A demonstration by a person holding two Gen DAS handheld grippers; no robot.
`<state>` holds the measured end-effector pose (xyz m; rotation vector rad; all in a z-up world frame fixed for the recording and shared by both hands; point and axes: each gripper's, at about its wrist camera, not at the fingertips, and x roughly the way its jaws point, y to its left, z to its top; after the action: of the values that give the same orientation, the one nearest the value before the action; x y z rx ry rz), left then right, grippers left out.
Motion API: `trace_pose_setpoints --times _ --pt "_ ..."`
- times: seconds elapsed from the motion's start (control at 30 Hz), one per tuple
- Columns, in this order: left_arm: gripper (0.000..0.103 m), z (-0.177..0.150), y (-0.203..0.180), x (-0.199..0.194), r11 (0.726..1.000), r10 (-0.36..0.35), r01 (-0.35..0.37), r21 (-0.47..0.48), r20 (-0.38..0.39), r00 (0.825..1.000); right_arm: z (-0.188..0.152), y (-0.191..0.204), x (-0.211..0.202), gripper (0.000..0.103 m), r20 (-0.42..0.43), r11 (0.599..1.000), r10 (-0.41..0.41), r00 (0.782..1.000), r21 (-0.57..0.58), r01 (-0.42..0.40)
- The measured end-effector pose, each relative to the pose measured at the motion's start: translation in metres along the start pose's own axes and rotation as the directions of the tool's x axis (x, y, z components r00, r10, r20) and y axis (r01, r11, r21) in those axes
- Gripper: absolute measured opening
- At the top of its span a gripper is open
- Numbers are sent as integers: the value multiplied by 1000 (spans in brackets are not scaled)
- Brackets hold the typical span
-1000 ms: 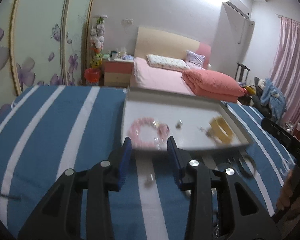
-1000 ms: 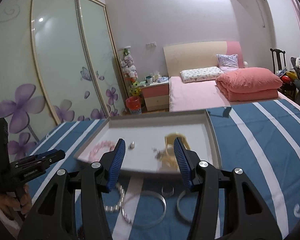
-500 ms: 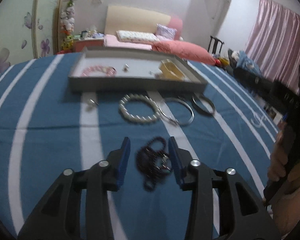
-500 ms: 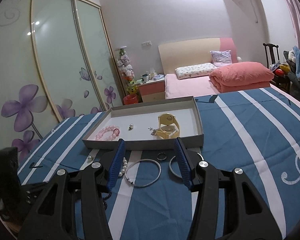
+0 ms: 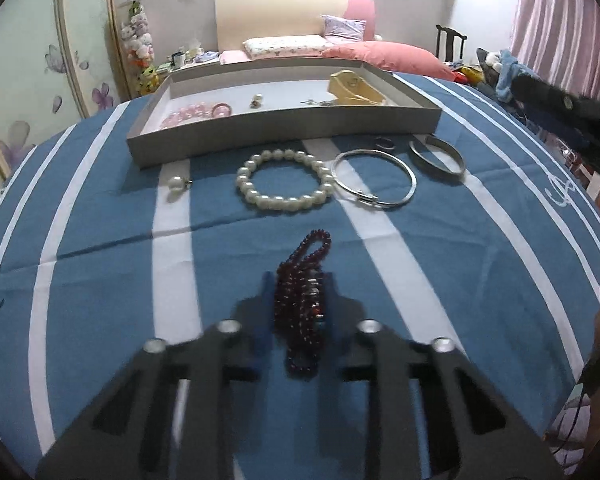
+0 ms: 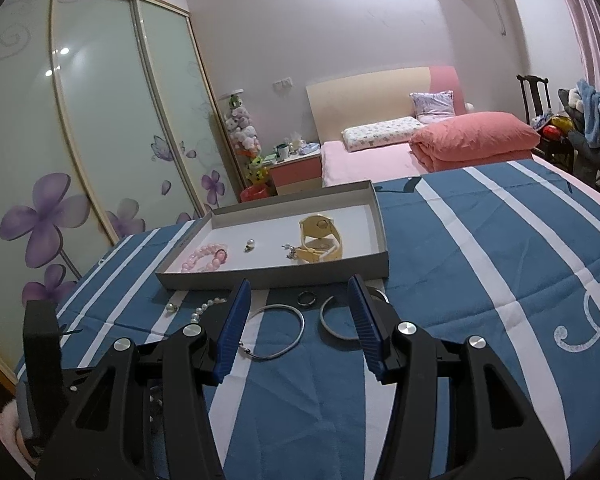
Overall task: Organize jewelry
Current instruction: 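Grasp the dark red bead bracelet with the left tool while the right tool approaches the silver cuff bangle, then grasp the silver cuff bangle with the right tool while the left tool lifts the red bracelet toward the tray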
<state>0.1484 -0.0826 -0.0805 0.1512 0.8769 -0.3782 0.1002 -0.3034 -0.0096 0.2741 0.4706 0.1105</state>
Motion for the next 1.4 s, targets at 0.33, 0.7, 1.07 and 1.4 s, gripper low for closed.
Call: trace_pose_setpoints --times 0.33,0.7,1.07,1.4 --pt "9 9 53 -3 991 75 -76 -110 -12 997 -4 -9 25 52 -106 997 -72 992 -27 70" --pt "9 7 96 -8 975 135 -134 -178 -8 991 -10 -14 73 72 -270 981 -187 944 -104 164" --pt "9 10 93 -4 977 120 -120 -177 -14 993 -7 -16 104 77 -355 971 -232 906 -145 191" --pt "9 10 94 -4 977 120 -120 -177 -14 993 -5 -16 111 68 -373 962 -256 892 -186 199"
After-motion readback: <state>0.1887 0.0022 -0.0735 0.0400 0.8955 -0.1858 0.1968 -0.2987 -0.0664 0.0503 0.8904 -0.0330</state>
